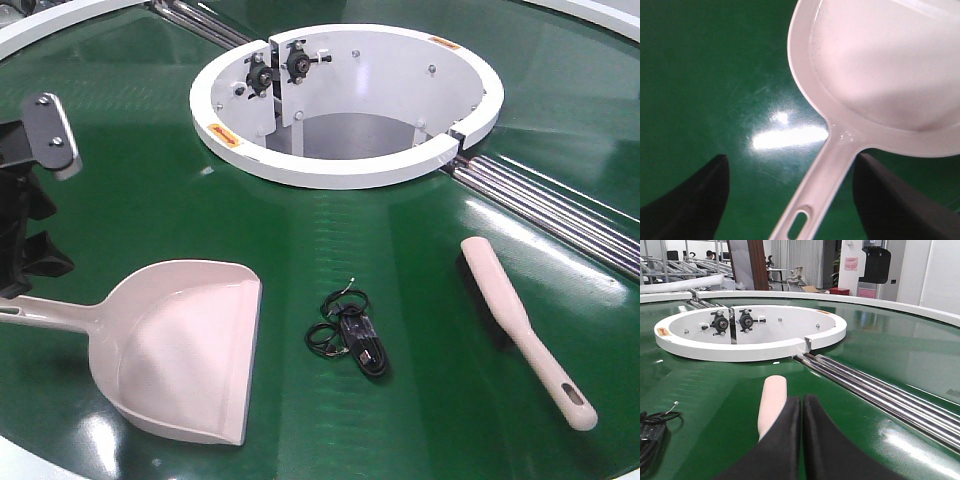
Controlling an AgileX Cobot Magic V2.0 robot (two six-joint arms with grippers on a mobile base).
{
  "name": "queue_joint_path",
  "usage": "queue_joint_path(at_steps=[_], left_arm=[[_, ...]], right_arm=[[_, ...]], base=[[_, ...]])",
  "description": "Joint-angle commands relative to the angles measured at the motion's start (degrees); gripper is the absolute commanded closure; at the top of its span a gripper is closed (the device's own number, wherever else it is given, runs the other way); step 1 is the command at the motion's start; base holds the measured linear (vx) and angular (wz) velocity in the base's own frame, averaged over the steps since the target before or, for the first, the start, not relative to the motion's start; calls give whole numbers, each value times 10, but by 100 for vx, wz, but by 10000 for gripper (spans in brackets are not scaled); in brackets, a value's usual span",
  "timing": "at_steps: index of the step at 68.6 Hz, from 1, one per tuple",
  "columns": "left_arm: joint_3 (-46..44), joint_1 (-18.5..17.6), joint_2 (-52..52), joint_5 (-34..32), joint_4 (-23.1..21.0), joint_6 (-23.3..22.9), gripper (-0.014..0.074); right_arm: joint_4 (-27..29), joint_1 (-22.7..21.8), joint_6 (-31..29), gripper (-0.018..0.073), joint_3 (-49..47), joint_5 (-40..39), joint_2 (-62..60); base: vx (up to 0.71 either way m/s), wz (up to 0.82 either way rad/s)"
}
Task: Clean and inspect green conveyor with broom and dustpan
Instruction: 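Lower the left gripper onto the dustpan handle and close it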
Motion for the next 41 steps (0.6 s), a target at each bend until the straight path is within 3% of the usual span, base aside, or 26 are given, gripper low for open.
queue_joint_path(at_steps=[1,13,22,41], left_arm=[[-18,-2,-7,-9,1,59,114],[-18,-19,12,6,45,89,114],[-18,-20,36,25,50,89,114],[16,-42,62,17,104,89,114]], right_arm=[[-5,-4,-3,568,12,-44,-11],[-5,-4,-3,568,12,-44,-11],[-5,-4,-3,568,12,-44,-10],[-5,-4,-3,568,12,-44,-10]], base=[[0,0],[0,0],[0,0],[0,0]])
